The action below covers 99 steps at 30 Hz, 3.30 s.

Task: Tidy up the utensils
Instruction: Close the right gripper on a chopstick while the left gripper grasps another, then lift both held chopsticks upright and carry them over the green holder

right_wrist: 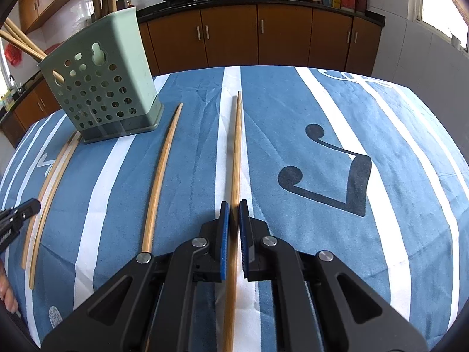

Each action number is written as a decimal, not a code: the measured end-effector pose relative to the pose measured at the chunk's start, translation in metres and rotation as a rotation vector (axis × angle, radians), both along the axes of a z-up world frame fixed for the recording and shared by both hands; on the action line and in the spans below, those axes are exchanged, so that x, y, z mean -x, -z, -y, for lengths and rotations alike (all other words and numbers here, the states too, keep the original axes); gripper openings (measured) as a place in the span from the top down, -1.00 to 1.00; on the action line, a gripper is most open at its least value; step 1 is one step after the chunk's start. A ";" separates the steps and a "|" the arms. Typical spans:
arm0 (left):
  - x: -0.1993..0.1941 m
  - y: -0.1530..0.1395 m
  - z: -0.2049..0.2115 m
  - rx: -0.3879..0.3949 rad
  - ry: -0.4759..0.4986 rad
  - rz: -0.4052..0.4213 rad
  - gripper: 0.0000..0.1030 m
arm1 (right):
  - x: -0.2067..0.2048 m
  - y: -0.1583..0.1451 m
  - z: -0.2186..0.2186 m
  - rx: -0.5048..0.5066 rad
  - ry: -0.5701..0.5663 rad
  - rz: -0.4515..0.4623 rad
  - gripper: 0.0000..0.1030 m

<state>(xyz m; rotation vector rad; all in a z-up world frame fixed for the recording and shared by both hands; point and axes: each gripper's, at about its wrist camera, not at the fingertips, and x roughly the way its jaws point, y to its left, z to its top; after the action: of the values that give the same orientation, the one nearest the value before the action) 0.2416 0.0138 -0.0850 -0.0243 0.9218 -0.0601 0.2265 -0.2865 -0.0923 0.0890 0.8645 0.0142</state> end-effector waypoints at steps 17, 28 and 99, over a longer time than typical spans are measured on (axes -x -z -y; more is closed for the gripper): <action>-0.017 -0.001 -0.039 0.059 -0.028 0.038 0.83 | -0.018 0.001 0.005 -0.005 -0.001 0.022 0.84; -0.018 0.000 -0.039 0.063 -0.029 0.038 0.82 | -0.016 0.003 0.007 -0.024 0.006 0.023 0.83; 0.046 -0.130 -0.040 0.048 -0.017 0.330 0.85 | 0.044 -0.112 0.031 -0.076 0.005 0.352 0.86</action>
<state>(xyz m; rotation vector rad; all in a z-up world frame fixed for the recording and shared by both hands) 0.1955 0.0534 0.0449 -0.0652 0.5904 -0.0679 0.1823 -0.3172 0.0199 0.1554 0.5123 0.0564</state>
